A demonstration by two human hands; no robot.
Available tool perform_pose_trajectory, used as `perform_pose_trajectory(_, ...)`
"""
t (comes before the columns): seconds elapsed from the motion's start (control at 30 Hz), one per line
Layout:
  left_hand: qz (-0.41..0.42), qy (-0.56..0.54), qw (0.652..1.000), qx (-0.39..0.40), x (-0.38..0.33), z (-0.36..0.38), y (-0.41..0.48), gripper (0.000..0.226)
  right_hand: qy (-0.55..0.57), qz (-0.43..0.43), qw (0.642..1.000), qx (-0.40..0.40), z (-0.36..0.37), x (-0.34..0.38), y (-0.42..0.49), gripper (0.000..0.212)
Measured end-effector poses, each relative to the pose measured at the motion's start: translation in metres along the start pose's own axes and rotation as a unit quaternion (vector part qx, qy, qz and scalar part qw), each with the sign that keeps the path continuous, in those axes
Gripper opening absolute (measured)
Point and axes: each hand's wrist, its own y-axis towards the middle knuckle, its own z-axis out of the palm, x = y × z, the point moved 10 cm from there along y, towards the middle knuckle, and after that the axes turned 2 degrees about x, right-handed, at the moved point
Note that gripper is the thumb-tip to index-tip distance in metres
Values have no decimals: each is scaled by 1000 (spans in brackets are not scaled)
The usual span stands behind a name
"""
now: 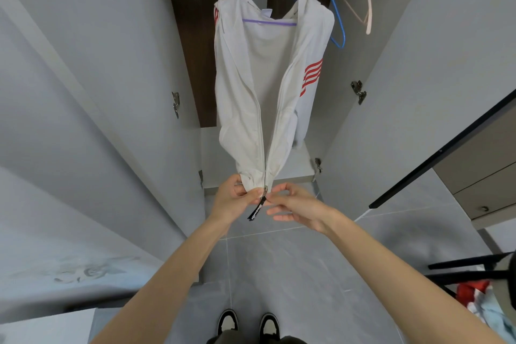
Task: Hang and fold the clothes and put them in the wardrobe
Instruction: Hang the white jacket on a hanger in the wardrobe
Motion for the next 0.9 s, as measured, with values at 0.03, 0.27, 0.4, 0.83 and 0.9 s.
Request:
perform_pose_trajectory(0.03, 1, 3, 1000, 1, -1, 0, 1, 25, -12, 4, 1000, 7, 0, 1, 0, 35)
perform_pose_trajectory(0.27, 11, 71, 997, 13, -2, 2, 7, 23, -5, 24, 999, 25, -11, 19, 7, 39)
perform_pose_trajectory(0.4, 4, 100, 995, 10, 2, 6, 8, 25, 20, 32, 999, 14, -17, 30, 16, 38)
perform_pose_trajectory(0.83, -87, 110, 990, 7, 57, 0, 1, 22, 110, -44, 991, -61, -39, 84, 35, 19)
perform_pose_trajectory(0.9, -96, 117, 988, -9, 60, -9, 6, 21, 29, -50, 998, -30, -30, 93, 34, 21)
